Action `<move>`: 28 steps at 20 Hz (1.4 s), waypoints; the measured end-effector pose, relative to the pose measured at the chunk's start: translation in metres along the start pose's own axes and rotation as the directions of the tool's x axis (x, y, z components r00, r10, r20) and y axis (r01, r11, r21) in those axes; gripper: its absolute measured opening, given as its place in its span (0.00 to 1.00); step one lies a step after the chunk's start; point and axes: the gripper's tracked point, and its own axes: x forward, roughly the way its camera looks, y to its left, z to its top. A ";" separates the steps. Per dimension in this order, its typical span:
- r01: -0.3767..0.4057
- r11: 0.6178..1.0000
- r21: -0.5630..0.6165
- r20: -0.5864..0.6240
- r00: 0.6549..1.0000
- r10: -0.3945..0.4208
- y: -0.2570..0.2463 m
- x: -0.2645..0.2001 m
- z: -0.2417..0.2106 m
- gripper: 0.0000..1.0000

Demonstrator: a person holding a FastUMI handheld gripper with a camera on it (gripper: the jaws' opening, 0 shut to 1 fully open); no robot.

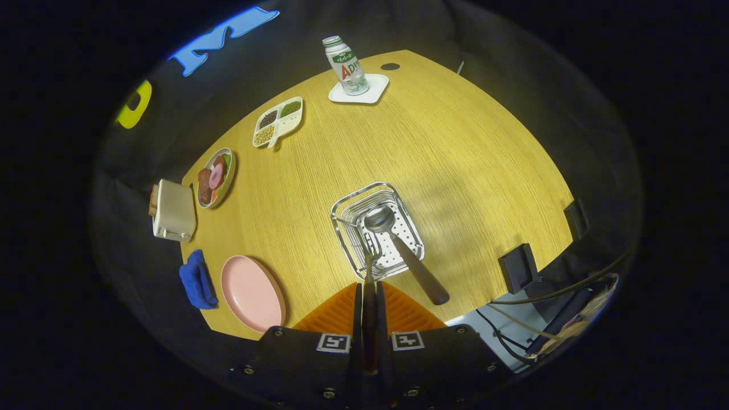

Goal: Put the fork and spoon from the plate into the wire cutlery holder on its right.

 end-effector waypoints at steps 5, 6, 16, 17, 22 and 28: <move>0.021 0.999 -0.026 0.121 0.992 -0.018 0.003 -0.016 0.017 0.14; 0.021 0.999 -0.029 0.164 0.986 -0.016 0.005 -0.022 0.024 0.14; 0.061 0.996 -0.069 0.639 0.769 -0.003 0.030 -0.126 0.095 0.15; 0.076 0.994 -0.076 0.679 0.734 -0.004 0.033 -0.140 0.100 0.15; 0.134 0.987 -0.090 0.854 0.520 0.007 0.048 -0.210 0.109 0.16; 0.148 0.979 -0.140 0.917 0.393 0.072 0.071 -0.244 0.101 0.16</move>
